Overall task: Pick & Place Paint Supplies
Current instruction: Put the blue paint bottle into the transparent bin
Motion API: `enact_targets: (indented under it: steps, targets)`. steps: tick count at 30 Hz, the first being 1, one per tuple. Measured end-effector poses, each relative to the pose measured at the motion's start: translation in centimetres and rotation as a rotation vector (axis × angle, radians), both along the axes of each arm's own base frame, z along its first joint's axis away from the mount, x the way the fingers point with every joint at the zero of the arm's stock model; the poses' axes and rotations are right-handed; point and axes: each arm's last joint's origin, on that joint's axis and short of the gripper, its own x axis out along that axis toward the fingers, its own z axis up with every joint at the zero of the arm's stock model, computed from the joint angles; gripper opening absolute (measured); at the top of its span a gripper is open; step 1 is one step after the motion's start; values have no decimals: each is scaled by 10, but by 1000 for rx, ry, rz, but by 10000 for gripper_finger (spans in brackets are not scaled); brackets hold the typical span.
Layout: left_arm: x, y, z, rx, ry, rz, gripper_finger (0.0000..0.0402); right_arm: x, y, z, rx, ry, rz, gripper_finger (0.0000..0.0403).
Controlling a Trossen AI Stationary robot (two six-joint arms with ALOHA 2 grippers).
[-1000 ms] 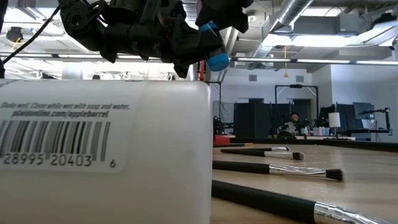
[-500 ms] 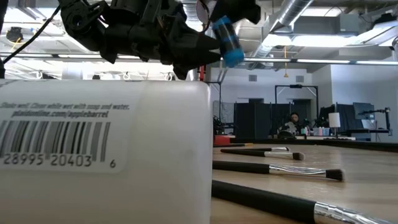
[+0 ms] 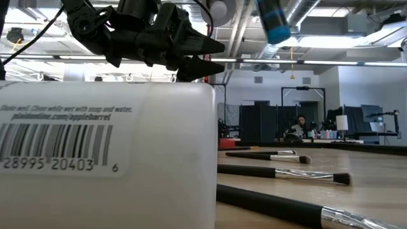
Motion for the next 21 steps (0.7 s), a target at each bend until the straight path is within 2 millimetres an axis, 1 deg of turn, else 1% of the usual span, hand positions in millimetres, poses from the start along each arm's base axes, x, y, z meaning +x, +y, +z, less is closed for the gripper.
enact_targets:
  steps: [3,9,21]
  targets:
    - [0,0,1,-2,-14,0,298,-11,15,-1,-16,-11,-20,103]
    - [0,0,3,1,-28,1,296,-31,43,-2,-3,-50,-7,103]
    - [1,-2,10,-5,-101,3,295,-53,69,-2,12,-97,18,103]
